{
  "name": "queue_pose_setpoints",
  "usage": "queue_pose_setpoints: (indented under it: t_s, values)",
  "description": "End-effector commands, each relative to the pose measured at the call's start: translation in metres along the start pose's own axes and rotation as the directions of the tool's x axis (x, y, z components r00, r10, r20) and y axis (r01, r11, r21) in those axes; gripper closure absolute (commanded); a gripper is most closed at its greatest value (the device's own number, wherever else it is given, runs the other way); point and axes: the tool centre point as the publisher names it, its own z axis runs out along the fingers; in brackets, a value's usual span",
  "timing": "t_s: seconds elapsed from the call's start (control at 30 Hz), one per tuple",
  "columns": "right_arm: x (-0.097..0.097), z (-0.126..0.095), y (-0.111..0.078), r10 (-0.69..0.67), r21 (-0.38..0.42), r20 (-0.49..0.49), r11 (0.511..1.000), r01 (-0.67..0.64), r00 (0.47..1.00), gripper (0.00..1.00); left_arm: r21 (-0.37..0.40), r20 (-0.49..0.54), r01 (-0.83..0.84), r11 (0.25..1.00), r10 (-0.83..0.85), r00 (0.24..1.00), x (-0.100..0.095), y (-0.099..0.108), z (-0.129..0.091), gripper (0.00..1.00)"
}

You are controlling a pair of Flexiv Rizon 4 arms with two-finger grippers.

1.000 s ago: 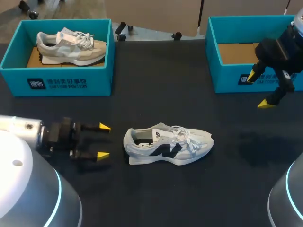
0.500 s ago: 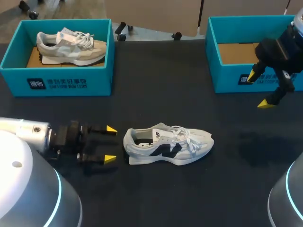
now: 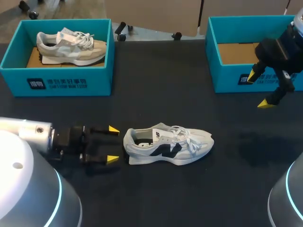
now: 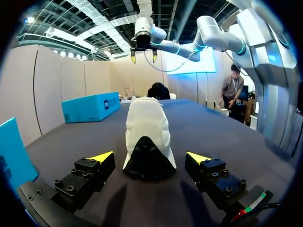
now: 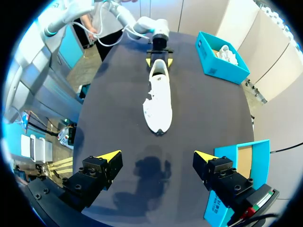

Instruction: Take the shoe out of the shoebox, open the shoe tongue, remove and reinsert the insole, then place the shoe into the shoebox

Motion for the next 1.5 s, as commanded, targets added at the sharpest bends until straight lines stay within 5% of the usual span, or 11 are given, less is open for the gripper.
queue_pose_setpoints:
  t_s: [0.03,1.27,1.33,1.4,1.5]
  values:
    - [-0.001,0.001,0.000,0.000,0.001,-0.001,1.000,0.000,1.000,0.00,-0.009,0.015,0.005,1.000,-0.005,1.000,-0.001,0.002,0.016,0.00]
    - [-0.001,0.001,0.000,0.000,0.001,-0.001,1.000,0.000,1.000,0.00,-0.038,0.020,0.080,0.996,-0.079,0.997,-0.004,0.012,0.070,0.00]
    - [-0.001,0.001,0.000,0.000,0.001,-0.001,1.000,0.000,1.000,0.00,-0.033,0.017,0.089,0.995,-0.089,0.996,-0.005,0.011,0.071,0.13]
    - [-0.001,0.001,0.000,0.000,0.001,-0.001,1.000,0.000,1.000,0.00,-0.032,0.014,0.089,0.995,-0.089,0.996,-0.005,0.010,0.071,0.52]
    - [-0.001,0.001,0.000,0.000,0.001,-0.001,1.000,0.000,1.000,0.00,-0.030,0.007,0.091,0.995,-0.091,0.996,-0.004,0.010,0.072,0.92]
